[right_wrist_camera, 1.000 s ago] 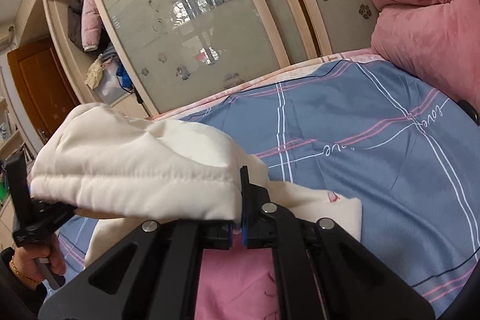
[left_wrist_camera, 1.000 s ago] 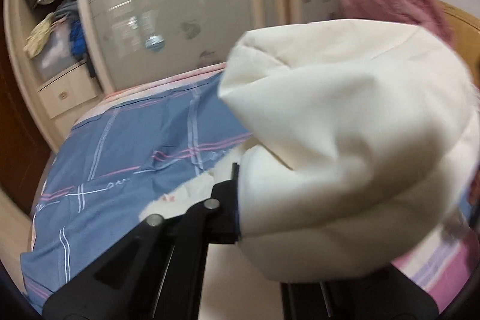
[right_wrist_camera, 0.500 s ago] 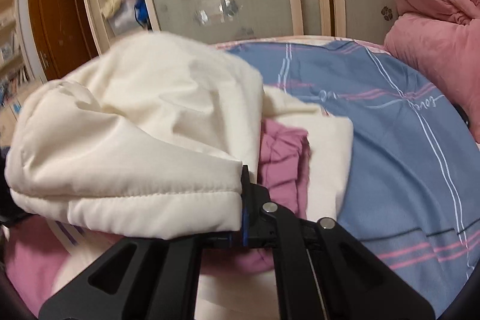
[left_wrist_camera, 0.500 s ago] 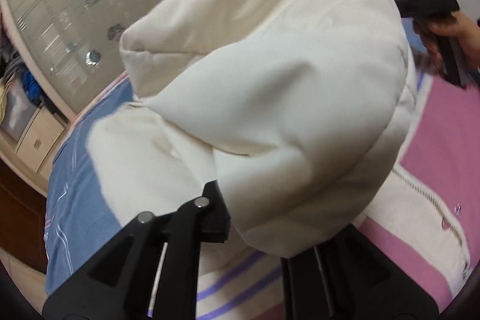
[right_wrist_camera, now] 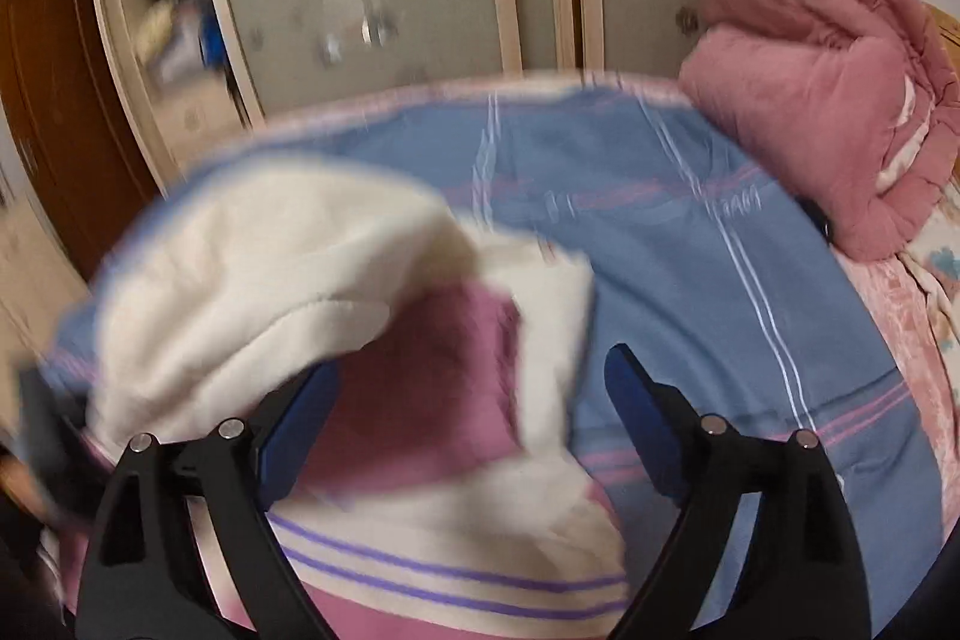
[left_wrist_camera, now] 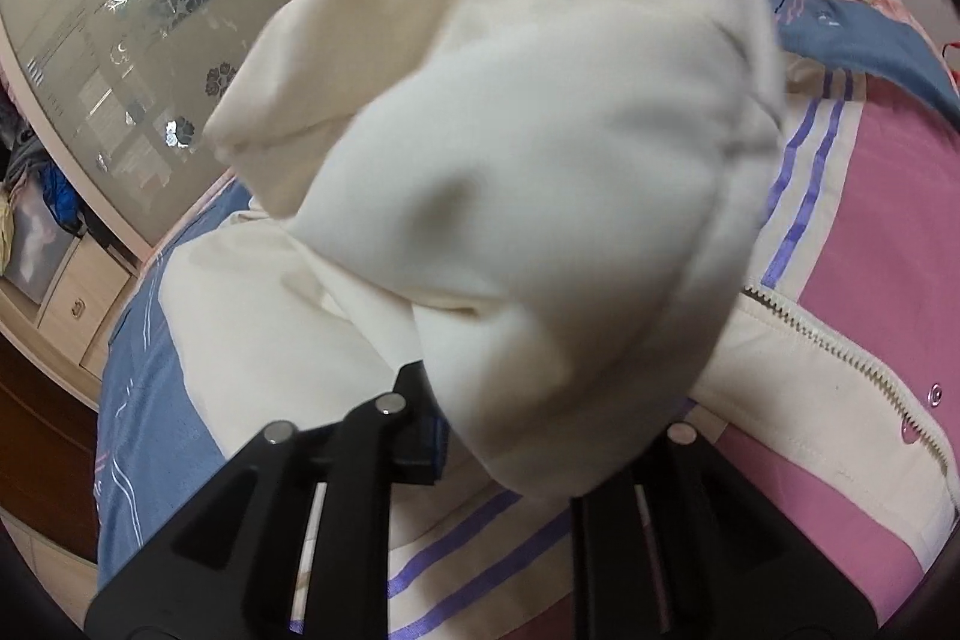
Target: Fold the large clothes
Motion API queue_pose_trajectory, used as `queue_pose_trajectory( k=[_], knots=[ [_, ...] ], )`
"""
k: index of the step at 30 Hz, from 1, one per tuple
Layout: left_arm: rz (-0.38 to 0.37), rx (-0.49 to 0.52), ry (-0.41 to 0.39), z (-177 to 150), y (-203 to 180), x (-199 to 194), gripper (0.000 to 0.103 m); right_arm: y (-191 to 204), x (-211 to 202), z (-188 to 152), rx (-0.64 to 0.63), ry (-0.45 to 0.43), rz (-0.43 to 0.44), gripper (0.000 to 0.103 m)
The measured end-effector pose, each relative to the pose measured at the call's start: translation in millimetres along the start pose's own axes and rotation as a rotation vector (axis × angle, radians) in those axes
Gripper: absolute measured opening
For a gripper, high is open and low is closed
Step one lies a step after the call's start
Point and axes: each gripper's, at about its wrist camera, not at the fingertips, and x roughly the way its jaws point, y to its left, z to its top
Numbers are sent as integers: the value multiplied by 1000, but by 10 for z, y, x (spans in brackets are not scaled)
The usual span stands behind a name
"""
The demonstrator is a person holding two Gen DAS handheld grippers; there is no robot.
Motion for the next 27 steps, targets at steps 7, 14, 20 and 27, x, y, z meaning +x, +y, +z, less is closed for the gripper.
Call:
queue_pose_trajectory(
  k=[7, 14, 20, 27],
  knots=[
    [28, 48, 1, -46, -60, -30, 31, 744, -502, 640, 3, -213, 102, 92],
    [-15, 49, -80, -134, -59, -380, 101, 1059, 211, 326, -115, -90, 78, 100],
    [-101, -130, -185, -239, 274, -972, 101, 805, 1269, -787, -128, 145, 34, 100],
    [25, -506, -261, 319, 633, -1041, 101, 839, 1385, -1244, -170, 131, 16, 102]
  ],
)
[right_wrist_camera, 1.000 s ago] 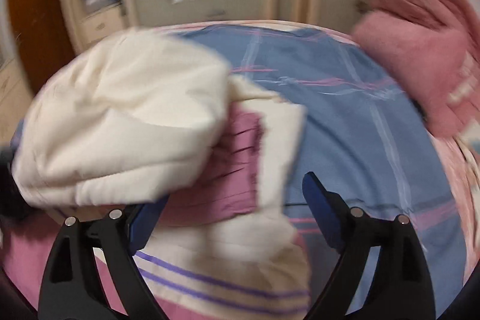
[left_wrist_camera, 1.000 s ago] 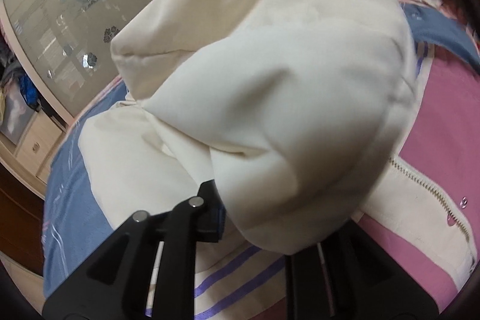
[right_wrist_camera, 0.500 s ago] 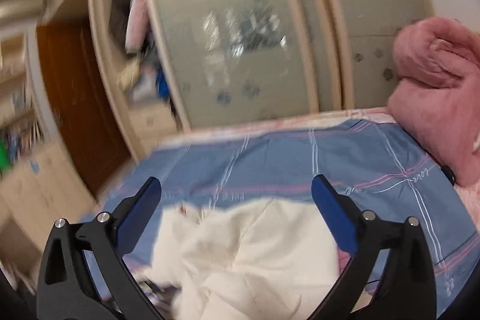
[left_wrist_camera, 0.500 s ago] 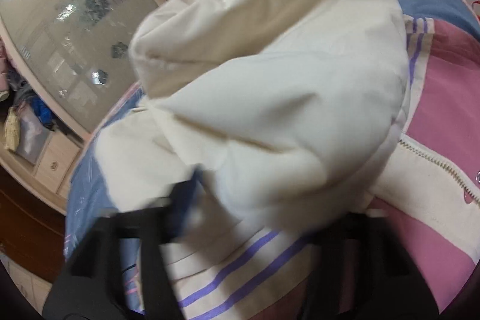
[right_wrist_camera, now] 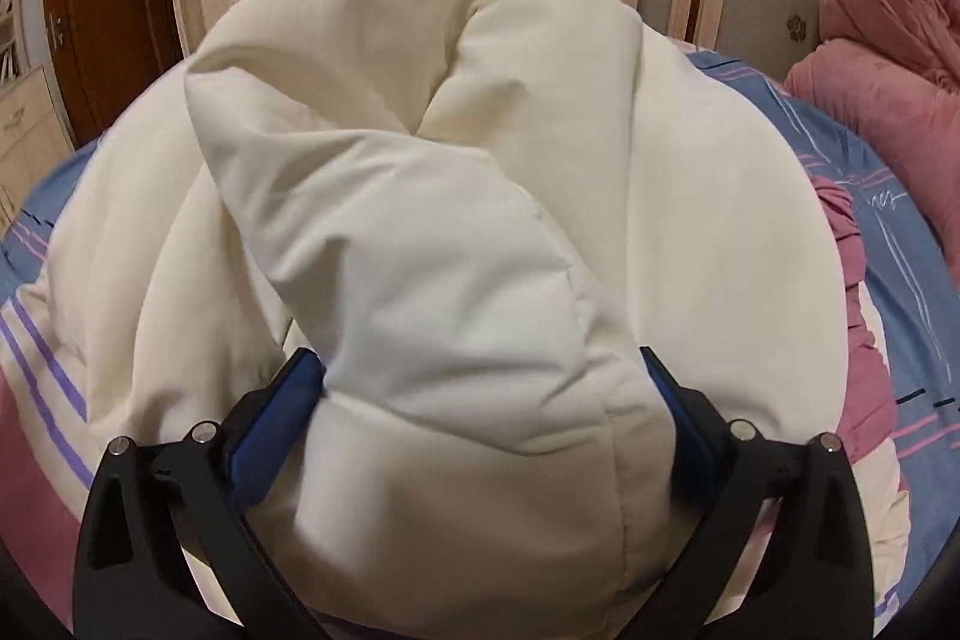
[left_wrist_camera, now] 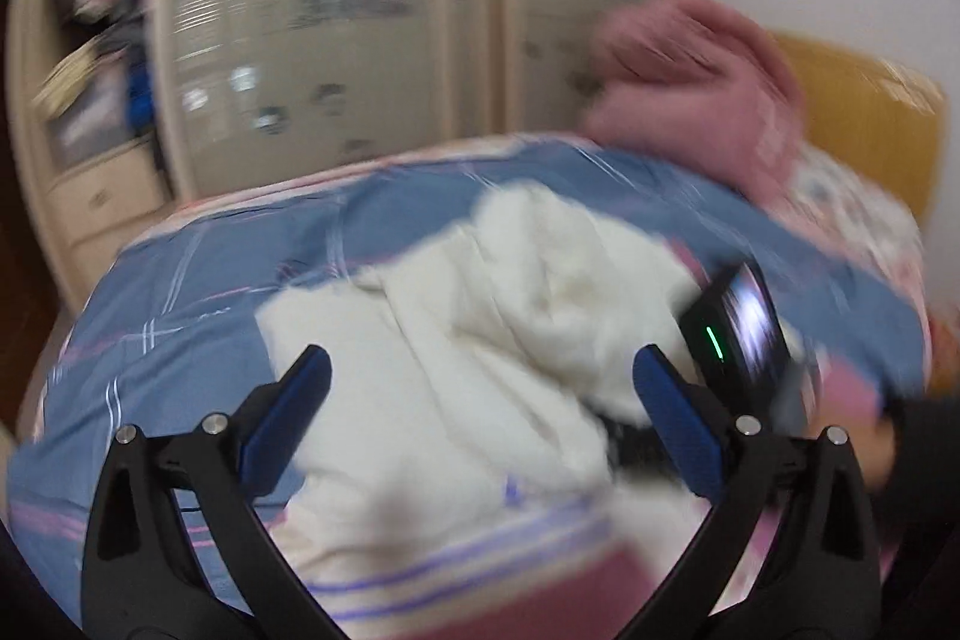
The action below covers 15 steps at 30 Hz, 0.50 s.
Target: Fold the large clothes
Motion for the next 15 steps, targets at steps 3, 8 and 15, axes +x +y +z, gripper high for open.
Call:
queue_pose_trajectory(
  k=[3, 8, 15],
  knots=[
    [83, -95, -25, 183, -85, 303, 101, -92, -51, -74, 31, -38, 42, 102],
    [44, -253, 99, 266, -9, 1263, 89, -199, -134, -162, 61, -76, 103, 102],
    [188, -78, 207, -323, -64, 2039, 86, -319, -487, -140, 79, -133, 112, 102]
  ],
)
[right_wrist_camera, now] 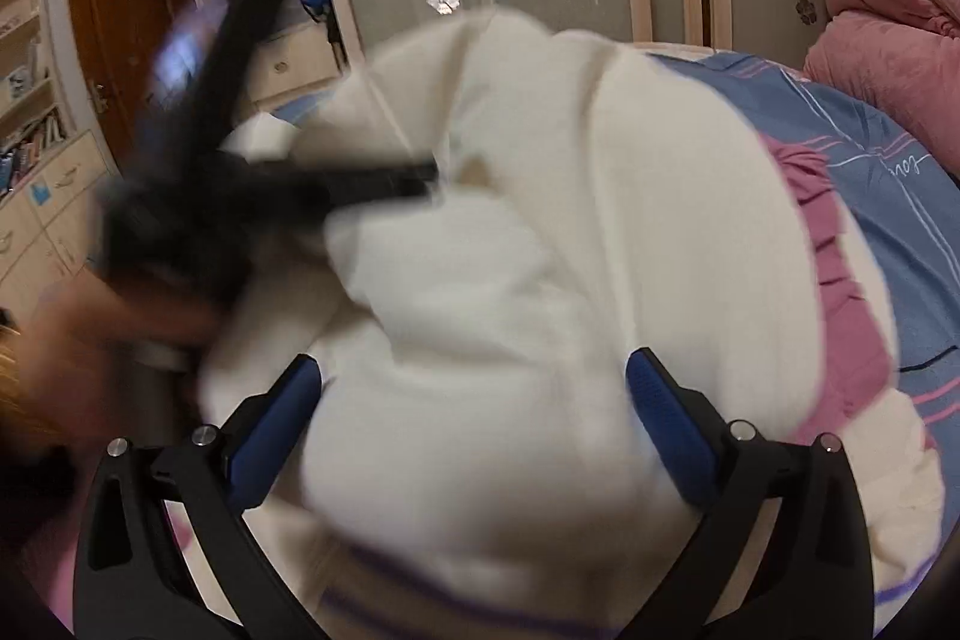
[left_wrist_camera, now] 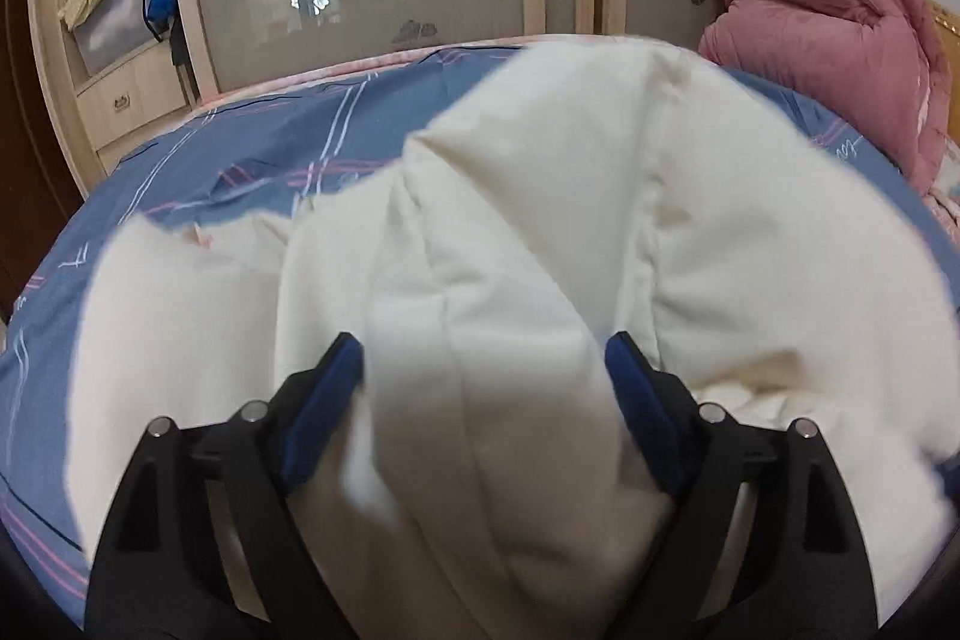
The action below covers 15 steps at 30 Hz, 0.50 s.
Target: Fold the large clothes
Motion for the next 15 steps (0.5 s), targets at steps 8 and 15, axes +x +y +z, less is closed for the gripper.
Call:
queue_pose_trajectory(
  k=[8, 15],
  knots=[
    [-8, -12, -8, -78, 53, 80, 89, -82, -339, 1153, 78, -272, -126, 102],
    [-28, -22, -31, -83, 57, 53, 92, -625, 1208, 841, 93, 110, -248, 102]
  ],
)
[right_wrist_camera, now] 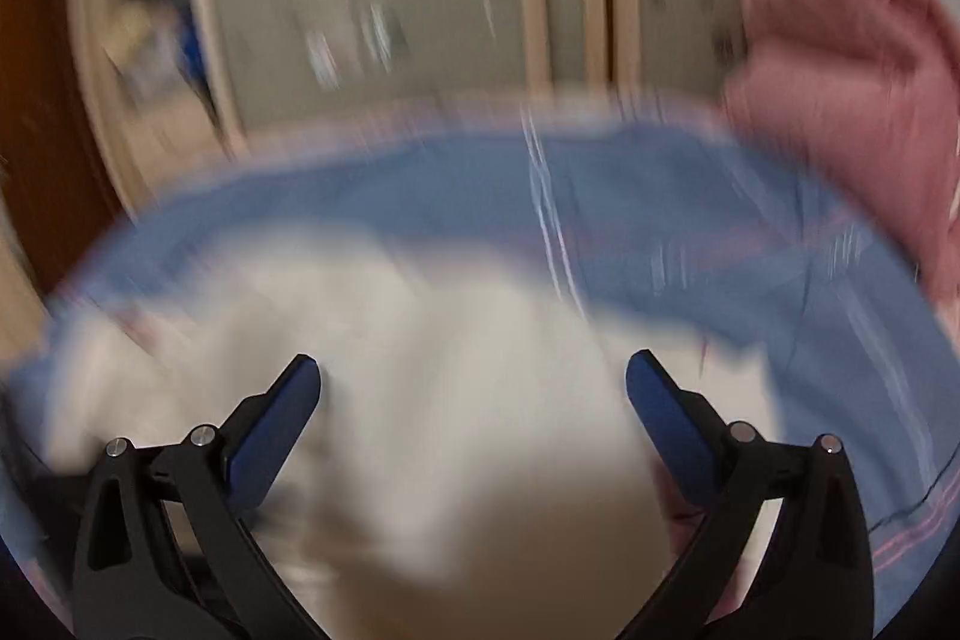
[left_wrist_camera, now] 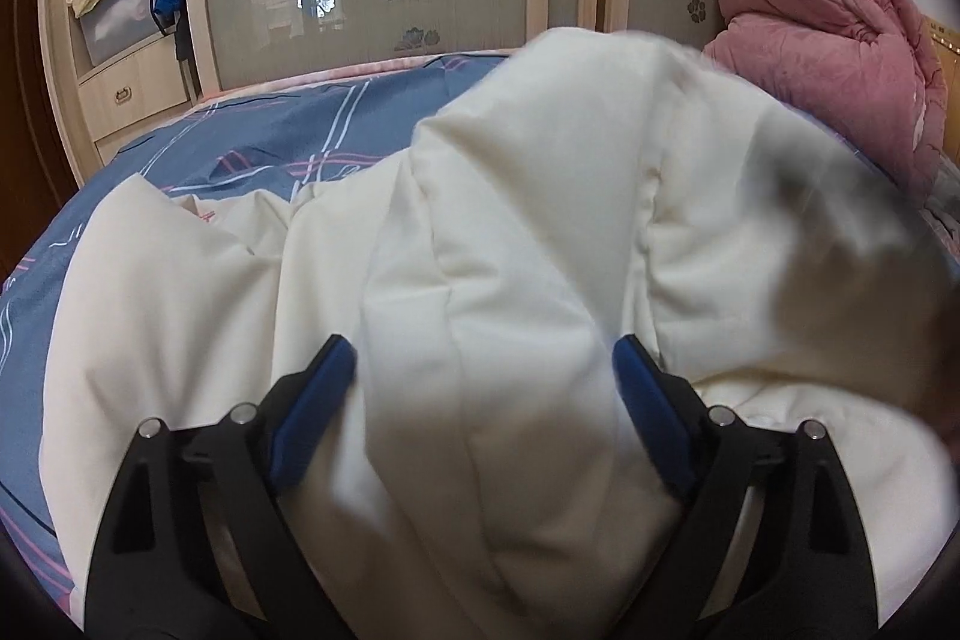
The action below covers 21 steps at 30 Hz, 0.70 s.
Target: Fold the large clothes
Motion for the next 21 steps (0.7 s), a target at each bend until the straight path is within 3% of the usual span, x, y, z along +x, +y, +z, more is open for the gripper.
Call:
queue_pose_trajectory(
  k=[2, 4, 12, 15, 17, 20, 21],
  knots=[
    [-5, 30, -12, -22, -69, -14, 96, -7, 37, -177, -5, -32, -18, 102],
    [20, 46, -5, -29, -107, 15, 97, 65, 15, -187, -41, -51, -50, 102],
    [28, 48, 6, -20, -116, 47, 98, 37, 25, -174, -24, -51, -36, 102],
    [25, 34, -21, -22, -90, -36, 98, -67, -192, -184, 36, -152, 64, 102],
    [-6, 2, -49, -23, -29, -187, 98, -293, -550, -224, 162, -279, 141, 102],
    [-78, -109, -154, -7, 203, -737, 98, -622, -1095, -369, 347, -334, 243, 102],
    [-133, -149, -204, -45, 297, -1067, 100, -677, -1246, -425, 369, -342, 274, 102]
  ],
)
